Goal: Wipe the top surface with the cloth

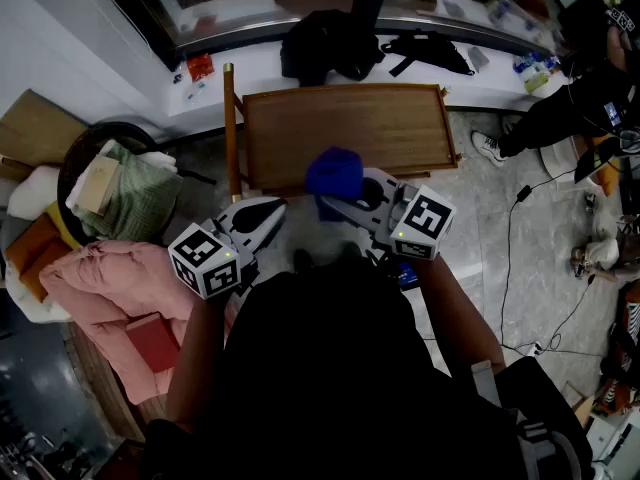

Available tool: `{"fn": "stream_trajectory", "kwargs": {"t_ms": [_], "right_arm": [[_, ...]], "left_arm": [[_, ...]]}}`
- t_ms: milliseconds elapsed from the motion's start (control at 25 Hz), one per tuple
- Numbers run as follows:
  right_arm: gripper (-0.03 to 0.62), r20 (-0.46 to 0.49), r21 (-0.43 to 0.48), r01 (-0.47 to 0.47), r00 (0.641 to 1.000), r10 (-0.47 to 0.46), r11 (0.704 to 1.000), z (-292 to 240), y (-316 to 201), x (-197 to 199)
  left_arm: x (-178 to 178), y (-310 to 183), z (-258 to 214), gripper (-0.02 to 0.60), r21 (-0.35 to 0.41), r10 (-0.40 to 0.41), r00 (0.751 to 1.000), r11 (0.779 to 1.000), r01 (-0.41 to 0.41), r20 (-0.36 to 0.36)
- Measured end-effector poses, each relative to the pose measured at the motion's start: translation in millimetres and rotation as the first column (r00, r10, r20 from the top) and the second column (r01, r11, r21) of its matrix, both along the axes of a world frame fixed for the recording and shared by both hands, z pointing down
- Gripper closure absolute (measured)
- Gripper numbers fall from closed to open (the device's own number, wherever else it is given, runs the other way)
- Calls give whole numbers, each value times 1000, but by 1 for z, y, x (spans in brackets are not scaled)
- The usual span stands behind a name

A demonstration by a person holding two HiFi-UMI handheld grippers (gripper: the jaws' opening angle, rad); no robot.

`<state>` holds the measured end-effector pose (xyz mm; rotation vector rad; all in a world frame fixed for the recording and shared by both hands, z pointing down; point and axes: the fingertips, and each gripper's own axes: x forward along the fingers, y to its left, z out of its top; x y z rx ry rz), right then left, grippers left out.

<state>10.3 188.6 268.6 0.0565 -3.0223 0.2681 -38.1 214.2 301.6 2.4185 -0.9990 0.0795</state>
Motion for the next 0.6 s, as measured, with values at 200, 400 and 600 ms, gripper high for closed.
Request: {"fn": "stream_trajectory", "kwargs": {"t_ms": [200,400,600], "right_arm": [[530,-32,-17,-25,999,25,1000,14,9,-3],[530,-70,-34,-47,997,45,998,23,15,-6],[528,-137,-57,-108,986,99,993,35,15,15]], "left_arm": [[-3,16,15,572,-43,-1,1000,999,0,-14],[-3,18,33,572,-87,13,1000,996,-15,-25],[8,18,41,572,-99,55,997,993,-60,-54]]}}
